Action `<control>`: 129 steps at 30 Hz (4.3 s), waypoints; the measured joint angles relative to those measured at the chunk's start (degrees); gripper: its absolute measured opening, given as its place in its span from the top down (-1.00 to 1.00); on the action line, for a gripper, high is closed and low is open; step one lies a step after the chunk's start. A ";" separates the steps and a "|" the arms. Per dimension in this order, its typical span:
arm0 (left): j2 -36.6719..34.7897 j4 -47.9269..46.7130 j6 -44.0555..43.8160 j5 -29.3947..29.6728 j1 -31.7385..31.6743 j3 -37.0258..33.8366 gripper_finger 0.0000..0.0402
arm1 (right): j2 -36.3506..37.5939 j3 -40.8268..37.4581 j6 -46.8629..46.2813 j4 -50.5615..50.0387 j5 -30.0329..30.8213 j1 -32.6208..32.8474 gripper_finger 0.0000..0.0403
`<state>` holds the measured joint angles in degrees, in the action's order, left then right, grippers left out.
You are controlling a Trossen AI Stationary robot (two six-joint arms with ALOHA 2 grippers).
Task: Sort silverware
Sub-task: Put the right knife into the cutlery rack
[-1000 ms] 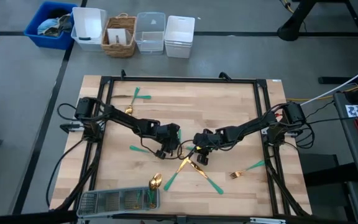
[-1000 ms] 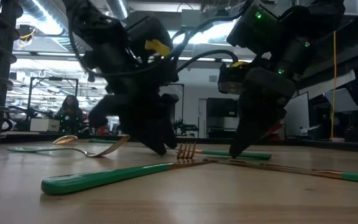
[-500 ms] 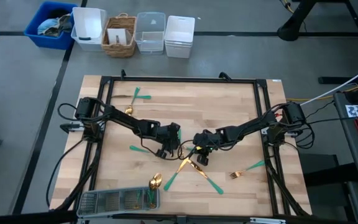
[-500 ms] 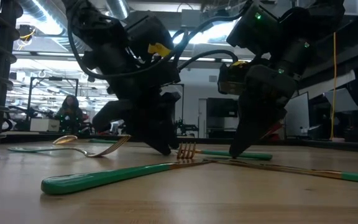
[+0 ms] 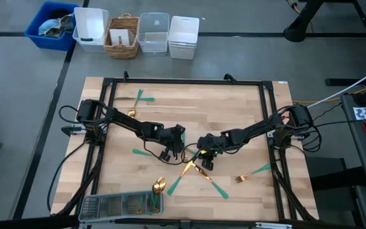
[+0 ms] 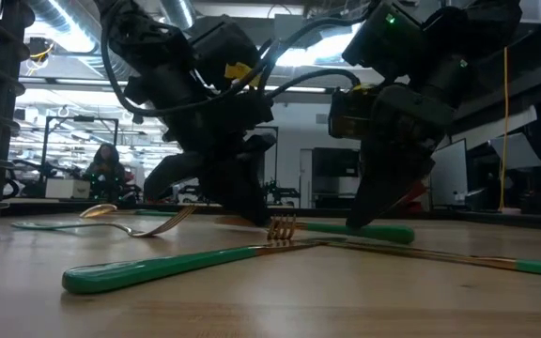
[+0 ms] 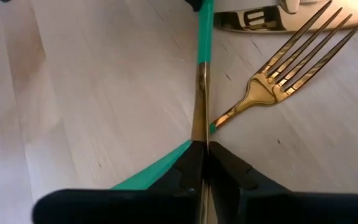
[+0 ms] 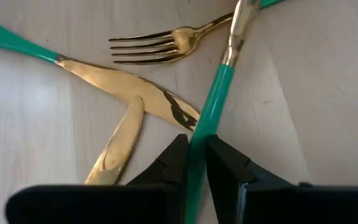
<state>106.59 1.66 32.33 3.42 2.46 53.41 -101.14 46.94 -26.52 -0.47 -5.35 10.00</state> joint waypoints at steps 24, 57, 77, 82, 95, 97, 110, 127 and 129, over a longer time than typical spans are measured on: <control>0.00 0.48 0.38 -0.20 -0.03 -0.07 0.99 | 0.39 1.63 1.46 -0.58 1.98 0.15 0.74; 0.07 0.78 -5.92 -1.38 -0.02 -0.06 0.99 | 0.39 1.81 -3.17 -2.63 6.64 0.09 0.18; 0.08 0.80 -6.87 -2.91 -0.70 -0.02 0.92 | 0.63 1.92 -3.13 -5.64 8.72 0.09 0.85; 0.28 -0.33 -7.97 -2.80 -0.69 -0.17 0.67 | 0.63 1.90 -3.09 -5.58 8.35 0.09 0.90; 0.17 -0.96 -7.92 -2.66 -0.68 -0.13 0.88 | 0.57 1.88 -2.56 -5.44 8.32 0.09 0.87; 0.17 -0.90 -8.17 -2.84 -0.68 -0.13 0.95 | 0.55 1.88 -2.61 -5.47 8.45 0.11 0.84; -3.74 -6.36 -6.83 3.72 -0.53 -0.13 0.98 | 4.29 1.64 -1.83 -8.28 8.25 0.09 0.57; -30.65 -23.38 -2.80 34.65 10.43 -0.11 0.99 | 16.07 1.79 2.99 -17.78 13.82 0.11 0.57; -34.97 -26.08 -0.15 39.92 13.91 -0.09 1.00 | 16.15 1.79 2.99 -18.08 13.82 0.11 0.56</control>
<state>71.62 -24.42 32.18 43.34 16.37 53.32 -84.99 48.73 -23.53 -18.55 8.47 10.11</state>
